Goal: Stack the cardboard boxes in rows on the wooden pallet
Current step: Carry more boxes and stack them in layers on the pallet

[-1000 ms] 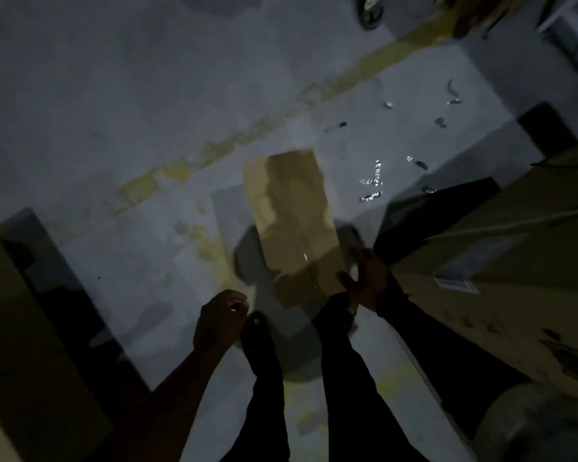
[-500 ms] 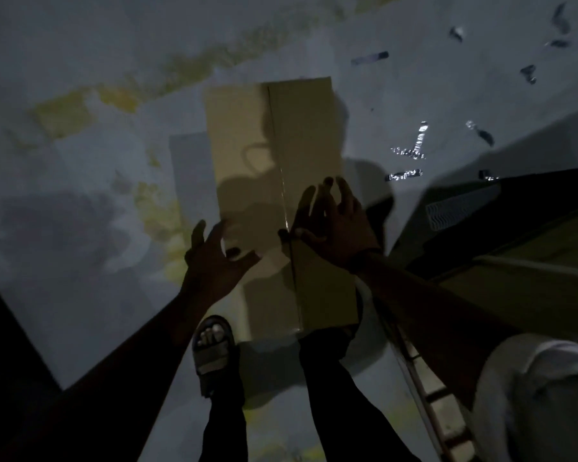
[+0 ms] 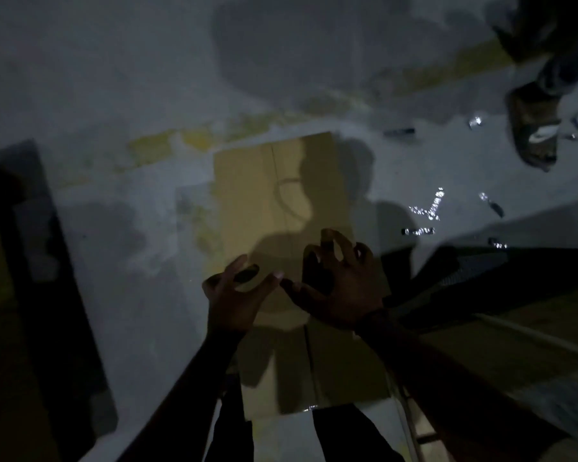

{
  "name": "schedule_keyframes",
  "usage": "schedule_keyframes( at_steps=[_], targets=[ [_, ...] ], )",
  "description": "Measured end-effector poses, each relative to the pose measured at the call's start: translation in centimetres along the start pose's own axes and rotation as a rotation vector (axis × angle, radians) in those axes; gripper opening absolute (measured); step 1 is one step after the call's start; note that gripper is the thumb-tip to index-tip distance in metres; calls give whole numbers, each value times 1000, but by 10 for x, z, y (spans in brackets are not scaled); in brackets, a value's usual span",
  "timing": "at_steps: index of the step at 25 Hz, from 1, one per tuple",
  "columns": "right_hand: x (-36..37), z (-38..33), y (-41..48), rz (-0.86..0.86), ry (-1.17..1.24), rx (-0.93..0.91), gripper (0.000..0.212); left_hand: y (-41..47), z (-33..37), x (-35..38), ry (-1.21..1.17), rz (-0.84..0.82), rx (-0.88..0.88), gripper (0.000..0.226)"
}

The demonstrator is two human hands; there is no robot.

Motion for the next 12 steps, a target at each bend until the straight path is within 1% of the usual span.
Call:
schedule_keyframes(
  at_steps=[2,4,5,8,10,12],
  targets=[
    [-39,-43,-26,-8,42,-24,78,-56,10,-37,-53,109,-42,87],
    [-90,-88,-54,41,67,-60,69,-121,30,-78,-67,194,-44,84],
    [-112,-115,-66,36,79,-90,66,-156,42,-98,-49,233,-38,82],
    [-170,-203,-99,-7,60,-294,67,-254,68,-166,-126,380,-45,85],
    [-206,-266,-122,38,-9,-426,71,-314,75,-208,-143,462,-17,93],
    [-236,-320,-141,112,9,-502,71,-362,80,-243,-94,510,35,101]
  ],
)
Point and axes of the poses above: each hand's wrist, its own y-axis towards the middle knuckle, its own x-axis out of the palm, z = x × y, the point moved 9 cm from there along y, towards the middle knuckle, and after that the axes turned 7 degrees about -z, right-handed, at the moved point
